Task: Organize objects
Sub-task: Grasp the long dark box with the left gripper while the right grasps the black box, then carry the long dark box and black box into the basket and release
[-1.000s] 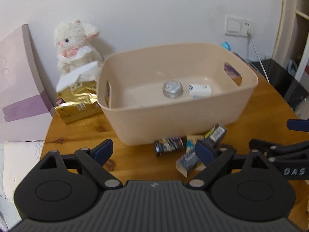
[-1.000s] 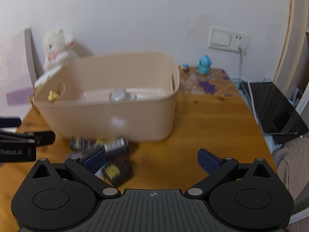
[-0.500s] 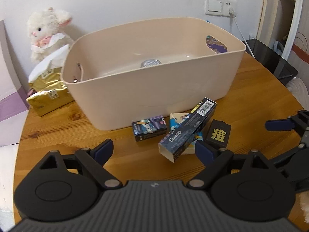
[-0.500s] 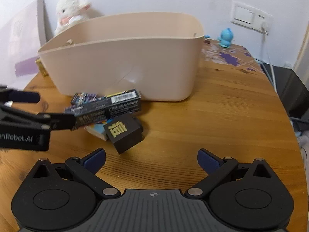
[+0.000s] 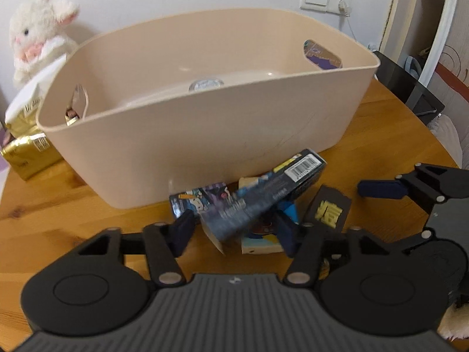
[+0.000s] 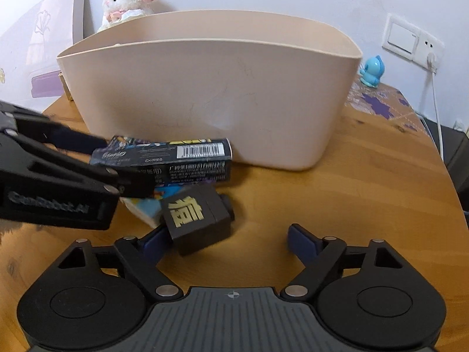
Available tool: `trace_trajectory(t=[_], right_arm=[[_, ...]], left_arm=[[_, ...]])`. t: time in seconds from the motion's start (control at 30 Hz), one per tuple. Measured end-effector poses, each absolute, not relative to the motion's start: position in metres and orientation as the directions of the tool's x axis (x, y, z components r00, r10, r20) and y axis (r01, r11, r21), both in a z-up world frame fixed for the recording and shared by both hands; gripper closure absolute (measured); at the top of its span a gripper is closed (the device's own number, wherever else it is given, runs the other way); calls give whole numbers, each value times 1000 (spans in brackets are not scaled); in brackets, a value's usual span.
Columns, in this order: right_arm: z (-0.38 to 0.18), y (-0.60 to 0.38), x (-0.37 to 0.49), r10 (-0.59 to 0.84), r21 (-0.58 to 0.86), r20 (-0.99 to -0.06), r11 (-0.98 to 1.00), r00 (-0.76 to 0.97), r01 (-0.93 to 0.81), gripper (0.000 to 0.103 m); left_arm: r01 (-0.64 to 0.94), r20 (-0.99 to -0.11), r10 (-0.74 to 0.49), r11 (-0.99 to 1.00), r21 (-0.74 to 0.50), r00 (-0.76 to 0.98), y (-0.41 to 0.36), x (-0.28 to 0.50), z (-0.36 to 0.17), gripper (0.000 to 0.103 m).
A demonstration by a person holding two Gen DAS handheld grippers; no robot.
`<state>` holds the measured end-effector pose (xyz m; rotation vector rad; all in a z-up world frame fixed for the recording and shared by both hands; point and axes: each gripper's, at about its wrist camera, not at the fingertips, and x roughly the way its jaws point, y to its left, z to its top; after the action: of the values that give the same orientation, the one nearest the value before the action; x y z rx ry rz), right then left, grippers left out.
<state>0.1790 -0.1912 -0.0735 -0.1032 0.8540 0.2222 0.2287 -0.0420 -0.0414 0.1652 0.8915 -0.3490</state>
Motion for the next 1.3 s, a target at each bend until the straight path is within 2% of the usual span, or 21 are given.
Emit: trace_trajectory(t=[0.07, 0.2, 0.43, 0.87, 1.3], right_arm=[[-72, -188, 180, 159, 0, -747, 971, 646, -239, 39], [-70, -182, 180, 175, 0, -737, 966, 653, -260, 61], [-69, -187, 177, 179, 19, -733, 970, 656, -243, 62], [-56, -205, 150, 157, 32, -727, 980, 669, -195, 62], [-47, -206, 127, 150, 17, -718, 980, 680, -198, 62]], left_arm=[[368, -778, -241, 930, -13, 580, -41, 229, -41, 57], [394, -776, -261, 919, -18, 574, -43, 229, -40, 60], [454, -758, -307, 891, -16, 575, -48, 219, -40, 70], [475, -698, -353, 880, -21, 623, -41, 188, -29, 76], [495, -674, -378, 869, -21, 635, -31, 160, -22, 81]])
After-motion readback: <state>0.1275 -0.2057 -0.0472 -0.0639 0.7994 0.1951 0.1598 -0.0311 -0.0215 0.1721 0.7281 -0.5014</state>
